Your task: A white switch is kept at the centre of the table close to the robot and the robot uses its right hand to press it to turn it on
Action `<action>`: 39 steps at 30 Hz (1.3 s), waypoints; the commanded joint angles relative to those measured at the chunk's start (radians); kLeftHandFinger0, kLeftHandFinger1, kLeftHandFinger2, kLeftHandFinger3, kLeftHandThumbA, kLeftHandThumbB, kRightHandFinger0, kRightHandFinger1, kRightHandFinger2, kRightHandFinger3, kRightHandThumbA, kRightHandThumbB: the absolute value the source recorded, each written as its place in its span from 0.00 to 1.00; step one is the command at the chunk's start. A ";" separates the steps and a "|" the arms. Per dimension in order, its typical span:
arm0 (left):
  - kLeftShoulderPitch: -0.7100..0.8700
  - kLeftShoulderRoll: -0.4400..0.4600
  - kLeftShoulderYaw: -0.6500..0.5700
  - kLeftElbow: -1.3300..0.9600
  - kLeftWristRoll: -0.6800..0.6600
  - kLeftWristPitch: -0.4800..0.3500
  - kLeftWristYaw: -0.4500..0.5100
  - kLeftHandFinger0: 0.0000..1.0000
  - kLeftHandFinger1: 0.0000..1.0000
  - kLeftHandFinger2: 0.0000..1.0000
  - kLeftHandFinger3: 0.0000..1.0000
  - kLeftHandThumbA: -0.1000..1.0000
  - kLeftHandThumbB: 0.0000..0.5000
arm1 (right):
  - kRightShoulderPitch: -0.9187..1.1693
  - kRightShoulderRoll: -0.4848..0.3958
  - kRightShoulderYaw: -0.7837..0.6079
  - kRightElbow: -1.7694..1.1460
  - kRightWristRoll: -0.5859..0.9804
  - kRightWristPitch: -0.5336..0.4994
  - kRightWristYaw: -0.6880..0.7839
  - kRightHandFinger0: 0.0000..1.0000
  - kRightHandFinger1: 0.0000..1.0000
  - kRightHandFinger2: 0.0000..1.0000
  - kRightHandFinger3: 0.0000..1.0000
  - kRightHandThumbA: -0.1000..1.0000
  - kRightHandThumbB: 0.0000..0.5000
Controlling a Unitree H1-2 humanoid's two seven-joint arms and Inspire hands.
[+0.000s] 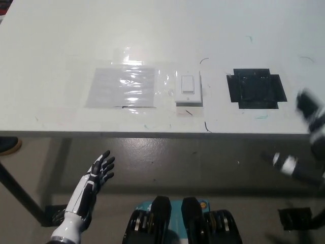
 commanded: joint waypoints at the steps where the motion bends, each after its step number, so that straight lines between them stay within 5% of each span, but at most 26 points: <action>1: -0.017 0.005 0.002 -0.037 -0.016 -0.024 -0.018 1.00 1.00 1.00 1.00 1.00 0.03 | -0.344 -0.173 0.049 -0.067 0.012 0.286 0.131 1.00 1.00 1.00 1.00 1.00 0.26; 4: -0.019 0.005 0.002 -0.034 -0.012 -0.024 -0.015 1.00 1.00 1.00 1.00 1.00 0.03 | -0.495 -0.218 0.127 0.029 -0.028 0.344 0.203 1.00 1.00 1.00 1.00 1.00 0.41; 14: -0.020 0.007 0.001 -0.034 -0.014 -0.020 -0.019 1.00 1.00 1.00 1.00 1.00 0.00 | -0.829 -0.234 0.372 0.363 -0.169 0.307 0.346 1.00 1.00 1.00 1.00 1.00 0.57; 17: -0.011 0.003 -0.004 -0.041 0.002 -0.008 -0.010 1.00 1.00 1.00 1.00 1.00 0.00 | -0.887 -0.220 0.466 0.461 -0.248 0.306 0.365 1.00 1.00 1.00 1.00 1.00 0.52; 19: -0.008 0.003 -0.004 -0.036 0.002 -0.008 -0.009 1.00 1.00 1.00 1.00 1.00 0.10 | -0.896 -0.208 0.505 0.500 -0.269 0.305 0.362 1.00 1.00 1.00 1.00 1.00 0.53; 26: -0.006 0.006 -0.007 -0.026 0.009 -0.025 -0.007 1.00 1.00 1.00 1.00 0.96 0.05 | -0.918 -0.177 0.631 0.649 -0.325 0.246 0.393 1.00 1.00 1.00 1.00 1.00 0.54; 29: -0.007 0.008 -0.006 -0.032 -0.004 -0.005 -0.015 1.00 1.00 1.00 1.00 0.96 0.14 | -0.908 -0.165 0.662 0.656 -0.359 0.273 0.398 1.00 1.00 1.00 1.00 1.00 0.56; 32: -0.009 0.005 -0.007 -0.031 0.000 -0.010 -0.011 1.00 1.00 1.00 1.00 0.95 0.05 | -0.909 -0.153 0.673 0.669 -0.377 0.285 0.408 1.00 1.00 1.00 1.00 1.00 0.56; 39: -0.012 0.001 -0.006 -0.026 0.005 -0.022 -0.004 1.00 1.00 1.00 1.00 0.95 0.07 | -0.934 -0.115 0.686 0.775 -0.443 0.226 0.398 1.00 1.00 1.00 1.00 1.00 0.57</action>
